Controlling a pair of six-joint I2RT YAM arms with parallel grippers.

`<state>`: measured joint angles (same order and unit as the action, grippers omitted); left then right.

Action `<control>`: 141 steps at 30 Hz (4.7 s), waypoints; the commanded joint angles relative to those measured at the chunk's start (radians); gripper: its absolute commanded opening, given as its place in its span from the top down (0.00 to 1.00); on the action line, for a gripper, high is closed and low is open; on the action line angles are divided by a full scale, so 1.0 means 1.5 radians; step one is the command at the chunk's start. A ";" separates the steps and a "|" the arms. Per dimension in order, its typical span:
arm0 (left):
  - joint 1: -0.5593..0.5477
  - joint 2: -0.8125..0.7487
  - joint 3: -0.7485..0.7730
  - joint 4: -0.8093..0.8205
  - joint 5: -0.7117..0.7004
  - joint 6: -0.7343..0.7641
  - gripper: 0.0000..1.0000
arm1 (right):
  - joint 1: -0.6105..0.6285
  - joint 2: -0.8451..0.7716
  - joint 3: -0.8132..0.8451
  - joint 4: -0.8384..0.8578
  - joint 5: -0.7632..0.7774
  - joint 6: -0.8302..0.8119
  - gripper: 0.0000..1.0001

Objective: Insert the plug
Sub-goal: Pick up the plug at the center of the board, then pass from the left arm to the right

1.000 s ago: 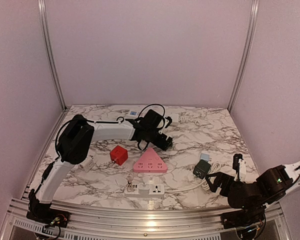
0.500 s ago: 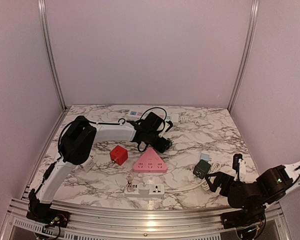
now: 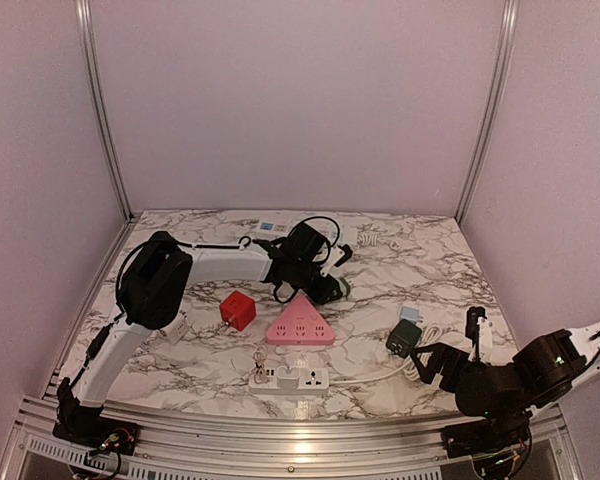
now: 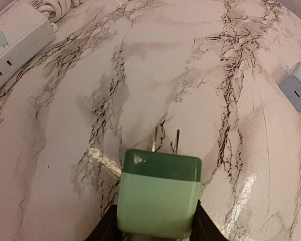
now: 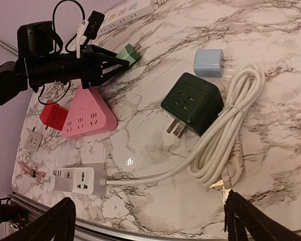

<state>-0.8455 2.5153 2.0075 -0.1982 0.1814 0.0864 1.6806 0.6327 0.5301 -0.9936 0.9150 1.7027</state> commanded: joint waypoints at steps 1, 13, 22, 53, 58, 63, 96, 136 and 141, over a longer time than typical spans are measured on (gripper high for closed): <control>-0.003 -0.008 0.018 -0.005 0.038 -0.001 0.72 | 0.006 0.006 0.041 -0.040 0.051 0.046 0.01; -0.003 -0.128 -0.093 0.134 0.160 -0.165 0.76 | 0.006 0.007 0.055 -0.039 0.059 0.024 0.01; -0.021 -0.237 -0.222 0.260 0.224 -0.318 0.78 | 0.006 -0.004 0.044 0.137 0.086 -0.250 0.02; -0.153 -0.357 -0.618 1.005 0.189 -0.871 0.83 | 0.006 -0.098 -0.108 0.664 0.133 -0.896 0.03; -0.173 -0.303 -0.612 1.168 0.201 -0.912 0.84 | 0.006 -0.203 -0.146 0.685 0.056 -0.826 0.08; -0.188 -0.324 -0.627 1.151 0.192 -0.860 0.85 | 0.006 -0.285 -0.159 0.695 0.023 -0.786 0.09; -0.280 -0.536 -0.704 0.890 0.150 -0.624 0.86 | 0.006 0.048 -0.027 0.981 -0.036 -0.909 0.02; -0.310 -0.544 -0.708 0.901 0.146 -0.546 0.73 | 0.006 0.024 -0.109 1.077 -0.167 -0.912 0.67; -0.310 -0.545 -0.709 0.903 0.147 -0.550 0.58 | 0.006 0.019 -0.113 1.080 -0.175 -0.917 0.73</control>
<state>-1.2972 1.6993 0.9245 1.1072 0.3759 -0.7391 1.6859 0.6739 0.3656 0.5991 0.6754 0.3576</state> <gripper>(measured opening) 0.406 0.347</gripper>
